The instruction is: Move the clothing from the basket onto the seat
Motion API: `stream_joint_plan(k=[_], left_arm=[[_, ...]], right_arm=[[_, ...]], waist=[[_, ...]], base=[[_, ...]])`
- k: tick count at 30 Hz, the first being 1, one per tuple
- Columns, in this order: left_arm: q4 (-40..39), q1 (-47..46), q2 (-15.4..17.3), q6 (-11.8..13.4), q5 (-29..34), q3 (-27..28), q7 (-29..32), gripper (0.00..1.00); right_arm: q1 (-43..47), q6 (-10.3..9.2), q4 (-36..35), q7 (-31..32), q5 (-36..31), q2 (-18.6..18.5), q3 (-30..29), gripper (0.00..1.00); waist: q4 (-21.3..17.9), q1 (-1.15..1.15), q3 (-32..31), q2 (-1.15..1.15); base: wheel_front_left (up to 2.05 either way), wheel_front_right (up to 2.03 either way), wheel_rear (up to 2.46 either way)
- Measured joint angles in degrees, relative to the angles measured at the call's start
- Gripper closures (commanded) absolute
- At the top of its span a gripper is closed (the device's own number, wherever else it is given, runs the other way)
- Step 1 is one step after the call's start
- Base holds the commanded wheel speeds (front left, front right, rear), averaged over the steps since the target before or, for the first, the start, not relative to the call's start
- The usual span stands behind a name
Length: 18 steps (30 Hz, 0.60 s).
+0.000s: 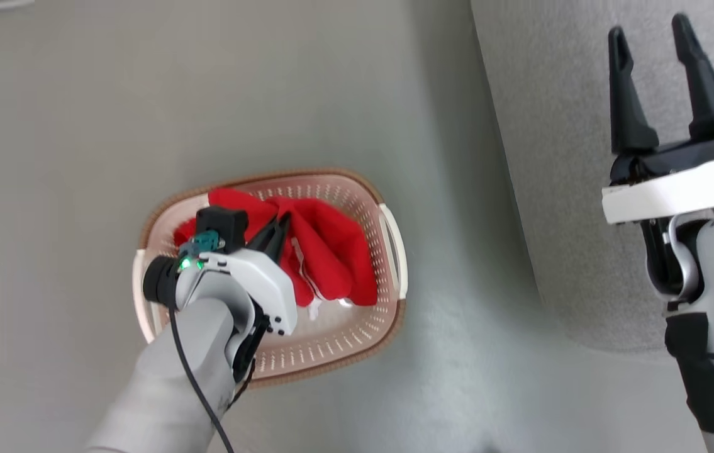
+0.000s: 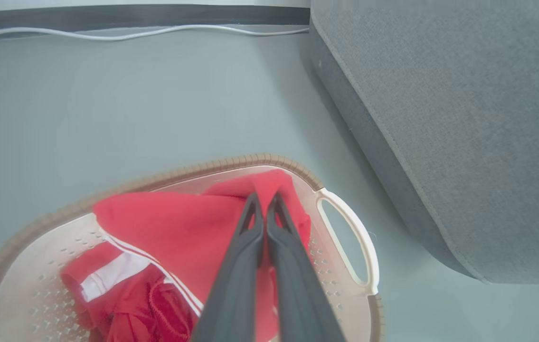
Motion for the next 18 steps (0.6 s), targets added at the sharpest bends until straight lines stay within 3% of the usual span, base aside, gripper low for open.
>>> stream_joint_plan(k=[18], left_arm=[[-13.2,13.9,-0.2,-1.1,11.9,14.7,0.0,1.0]], right_arm=[[11.0,0.0,6.1,0.0,-0.2,-0.4,0.4,0.0]], waist=[[5.3,0.0,-17.6,0.0]], base=[[0.0,0.0,0.0]])
